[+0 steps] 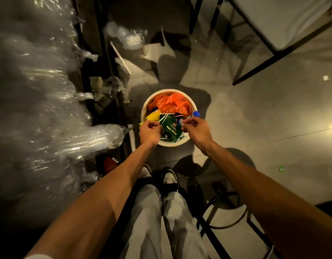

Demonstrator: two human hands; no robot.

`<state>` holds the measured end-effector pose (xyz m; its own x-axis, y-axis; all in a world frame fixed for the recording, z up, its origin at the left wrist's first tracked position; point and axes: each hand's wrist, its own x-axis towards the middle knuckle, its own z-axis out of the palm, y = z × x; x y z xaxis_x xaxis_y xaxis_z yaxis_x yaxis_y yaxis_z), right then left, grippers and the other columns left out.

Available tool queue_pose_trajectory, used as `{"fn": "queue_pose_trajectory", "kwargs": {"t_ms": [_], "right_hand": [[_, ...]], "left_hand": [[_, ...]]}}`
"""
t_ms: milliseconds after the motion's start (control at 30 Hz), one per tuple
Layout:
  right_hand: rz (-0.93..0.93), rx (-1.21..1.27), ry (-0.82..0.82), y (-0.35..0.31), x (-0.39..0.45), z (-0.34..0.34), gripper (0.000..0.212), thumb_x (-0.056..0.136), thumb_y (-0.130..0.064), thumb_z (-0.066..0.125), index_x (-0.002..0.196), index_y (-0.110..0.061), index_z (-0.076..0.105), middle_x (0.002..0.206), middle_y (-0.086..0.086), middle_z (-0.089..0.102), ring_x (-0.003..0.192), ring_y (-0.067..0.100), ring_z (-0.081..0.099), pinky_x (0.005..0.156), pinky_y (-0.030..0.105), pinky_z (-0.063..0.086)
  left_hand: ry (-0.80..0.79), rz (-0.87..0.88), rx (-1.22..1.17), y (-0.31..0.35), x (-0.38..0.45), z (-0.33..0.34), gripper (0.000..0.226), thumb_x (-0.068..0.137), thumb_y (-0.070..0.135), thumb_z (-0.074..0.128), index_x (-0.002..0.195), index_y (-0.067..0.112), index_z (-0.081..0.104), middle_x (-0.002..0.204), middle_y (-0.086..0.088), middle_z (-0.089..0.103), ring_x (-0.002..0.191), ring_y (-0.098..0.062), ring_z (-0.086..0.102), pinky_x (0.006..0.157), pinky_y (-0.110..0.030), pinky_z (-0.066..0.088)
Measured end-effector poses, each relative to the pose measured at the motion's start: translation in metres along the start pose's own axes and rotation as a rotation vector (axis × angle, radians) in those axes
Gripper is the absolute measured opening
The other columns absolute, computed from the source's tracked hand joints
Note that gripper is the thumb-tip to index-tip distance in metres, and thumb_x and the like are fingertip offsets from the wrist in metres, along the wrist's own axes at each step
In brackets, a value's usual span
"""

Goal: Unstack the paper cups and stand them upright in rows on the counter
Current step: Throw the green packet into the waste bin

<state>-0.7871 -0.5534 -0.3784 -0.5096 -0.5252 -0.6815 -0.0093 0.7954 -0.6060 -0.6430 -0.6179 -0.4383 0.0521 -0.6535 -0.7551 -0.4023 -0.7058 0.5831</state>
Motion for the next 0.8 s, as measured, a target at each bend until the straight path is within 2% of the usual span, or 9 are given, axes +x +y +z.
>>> {"fn": "queue_pose_trajectory", "kwargs": {"t_ms": [67,133,200,300,467,567,600,700,800], "right_hand": [[-0.006,0.073,-0.012,-0.020,-0.025,-0.006,0.015,0.087,-0.008,0.065,0.101,-0.009,0.070,0.098,0.010,0.072,0.091,0.022,0.069,0.091,0.041,0.056],[-0.054,0.122,-0.042,-0.043,-0.059,-0.015,0.018,0.088,-0.003,0.064,0.105,-0.004,0.069,0.095,0.010,0.072,0.085,0.014,0.069,0.089,0.034,0.056],[-0.090,0.178,-0.066,-0.063,-0.095,-0.025,0.020,0.089,-0.002,0.063,0.108,-0.001,0.067,0.093,0.012,0.072,0.082,0.012,0.069,0.083,0.029,0.056],[-0.149,0.232,-0.120,-0.096,-0.147,-0.040,0.018,0.089,-0.001,0.064,0.106,-0.001,0.068,0.085,0.008,0.072,0.072,0.005,0.070,0.072,0.020,0.055],[-0.322,0.292,-0.240,-0.173,-0.235,-0.055,0.014,0.090,0.001,0.062,0.100,-0.006,0.067,0.081,-0.001,0.070,0.070,-0.001,0.068,0.069,0.016,0.055],[-0.421,0.327,-0.394,-0.207,-0.283,-0.042,0.011,0.092,0.003,0.059,0.096,-0.005,0.065,0.079,0.012,0.068,0.073,0.021,0.069,0.072,0.025,0.057],[-0.444,0.346,-0.448,-0.215,-0.297,-0.034,0.011,0.093,0.005,0.057,0.098,-0.002,0.064,0.078,0.017,0.066,0.071,0.023,0.067,0.070,0.025,0.057],[-0.499,0.262,-0.600,-0.241,-0.336,-0.003,0.013,0.094,0.008,0.053,0.104,0.005,0.060,0.073,0.012,0.066,0.061,0.012,0.066,0.063,0.018,0.054],[-0.489,0.165,-0.786,-0.266,-0.375,0.043,0.017,0.091,0.014,0.054,0.093,-0.002,0.058,0.058,-0.003,0.068,0.051,0.005,0.064,0.055,0.015,0.052]], "left_hand": [[-0.067,-0.010,-0.103,0.026,-0.028,-0.010,0.020,0.086,-0.003,0.064,0.074,0.012,0.061,0.074,-0.013,0.064,0.070,-0.032,0.066,0.065,-0.036,0.060],[-0.103,0.013,-0.197,0.056,-0.065,-0.022,0.022,0.091,-0.007,0.056,0.075,0.007,0.060,0.071,-0.014,0.060,0.060,-0.025,0.060,0.047,-0.023,0.051],[-0.107,0.025,-0.263,0.085,-0.105,-0.038,0.021,0.093,-0.005,0.057,0.077,0.008,0.062,0.070,-0.012,0.061,0.056,-0.020,0.060,0.042,-0.019,0.048],[-0.128,0.069,-0.353,0.126,-0.167,-0.074,0.022,0.091,-0.005,0.060,0.076,0.011,0.063,0.062,-0.007,0.063,0.052,-0.014,0.062,0.044,-0.019,0.049],[-0.141,0.224,-0.559,0.180,-0.276,-0.159,0.020,0.095,-0.008,0.051,0.084,0.005,0.061,0.056,-0.002,0.068,0.046,-0.010,0.062,0.047,-0.017,0.051],[-0.034,0.320,-0.541,0.187,-0.329,-0.213,0.015,0.096,-0.002,0.053,0.090,0.007,0.064,0.066,-0.004,0.069,0.053,-0.010,0.064,0.056,-0.018,0.053],[0.006,0.339,-0.555,0.185,-0.342,-0.230,0.014,0.095,-0.002,0.054,0.092,0.006,0.064,0.067,-0.006,0.068,0.054,-0.010,0.064,0.057,-0.018,0.053],[0.113,0.365,-0.622,0.171,-0.376,-0.283,0.015,0.094,-0.003,0.054,0.090,0.006,0.065,0.067,-0.005,0.069,0.056,-0.012,0.065,0.059,-0.019,0.054],[0.273,0.351,-0.700,0.145,-0.401,-0.333,0.018,0.094,-0.002,0.054,0.088,0.009,0.067,0.069,-0.005,0.070,0.060,-0.015,0.065,0.064,-0.023,0.056]]}}
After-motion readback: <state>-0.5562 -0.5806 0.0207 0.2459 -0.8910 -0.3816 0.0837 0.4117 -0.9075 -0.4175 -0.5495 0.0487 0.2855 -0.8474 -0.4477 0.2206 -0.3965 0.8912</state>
